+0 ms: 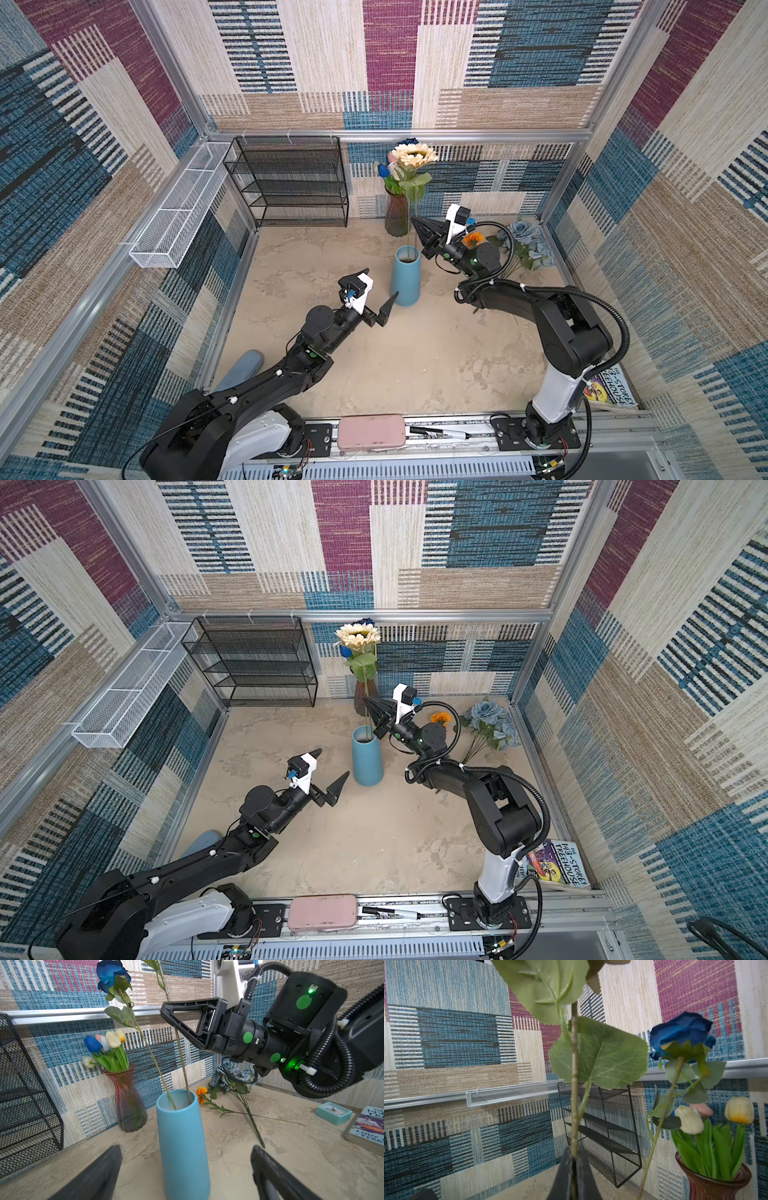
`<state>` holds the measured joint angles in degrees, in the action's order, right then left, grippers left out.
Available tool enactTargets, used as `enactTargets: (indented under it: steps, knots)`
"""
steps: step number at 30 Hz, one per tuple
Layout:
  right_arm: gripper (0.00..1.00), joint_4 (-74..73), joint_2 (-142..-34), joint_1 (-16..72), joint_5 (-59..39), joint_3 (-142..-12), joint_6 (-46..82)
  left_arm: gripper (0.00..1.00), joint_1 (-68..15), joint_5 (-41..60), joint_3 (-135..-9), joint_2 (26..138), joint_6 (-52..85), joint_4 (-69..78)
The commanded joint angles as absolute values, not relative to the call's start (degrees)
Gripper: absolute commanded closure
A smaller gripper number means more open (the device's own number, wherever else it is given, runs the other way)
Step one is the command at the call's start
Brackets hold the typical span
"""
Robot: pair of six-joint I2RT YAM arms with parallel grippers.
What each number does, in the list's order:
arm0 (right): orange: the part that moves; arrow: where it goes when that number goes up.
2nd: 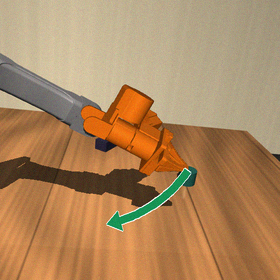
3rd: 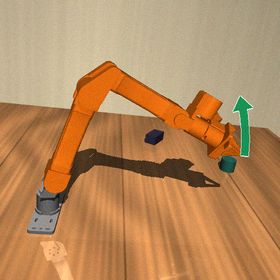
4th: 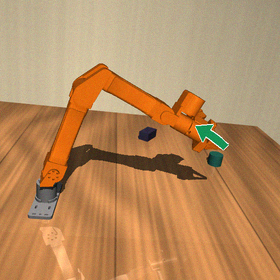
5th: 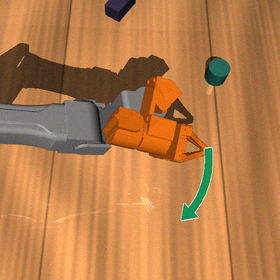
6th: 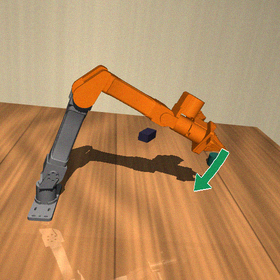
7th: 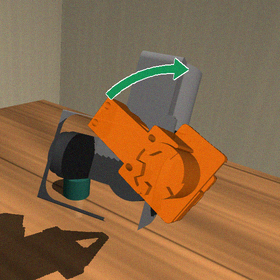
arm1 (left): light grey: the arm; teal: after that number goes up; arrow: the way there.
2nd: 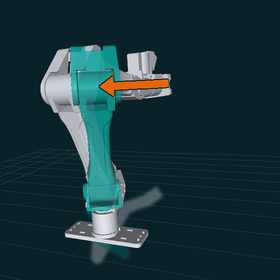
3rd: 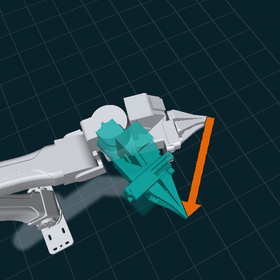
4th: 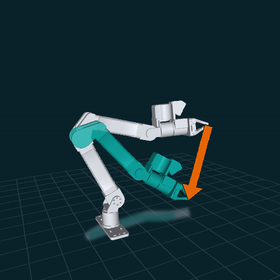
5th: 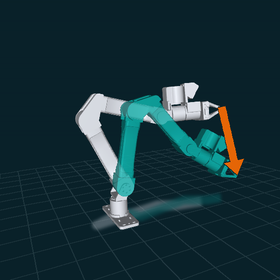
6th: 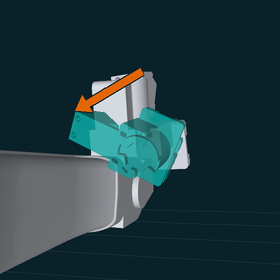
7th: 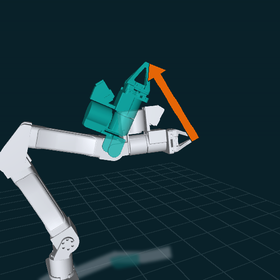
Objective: Arrange the flowers into the vase
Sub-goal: 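Carry the cream sunflower to the teal vase and insert its stem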
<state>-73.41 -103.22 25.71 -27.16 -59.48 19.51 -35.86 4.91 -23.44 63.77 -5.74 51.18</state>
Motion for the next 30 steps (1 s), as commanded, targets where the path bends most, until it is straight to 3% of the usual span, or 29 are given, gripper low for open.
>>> enactTargets:
  steps: [1,4,7,12,20,30]
  knots:
    - [0.89,-75.64,-103.49,25.75,-24.75,-57.84,18.16,0.01,-35.85,5.01,-23.55,63.81,-4.99,54.77]
    - [0.71,-73.92,-103.52,25.88,-23.3,-57.39,17.89,0.01,-35.82,4.92,-23.51,63.72,-4.91,54.5]
    - [0.62,-72.88,-103.28,26.02,-22.31,-56.87,17.52,0.01,-35.79,4.85,-23.23,63.59,-4.77,54.57]
    - [0.6,-71.12,-102.75,26.19,-21.66,-56.22,17.15,0.01,-35.81,5.18,-23.38,63.13,-4.39,54.54]
    - [0.4,-65.16,-102.21,26.21,-15.41,-56.88,16.79,0.01,-35.78,5.36,-23.99,63.01,-4.92,53.88]
    - [0.13,-54.76,-98.69,26.21,-14.63,-57.8,14.36,0.01,-35.79,5.54,-24.67,63.02,-5.27,53.44]
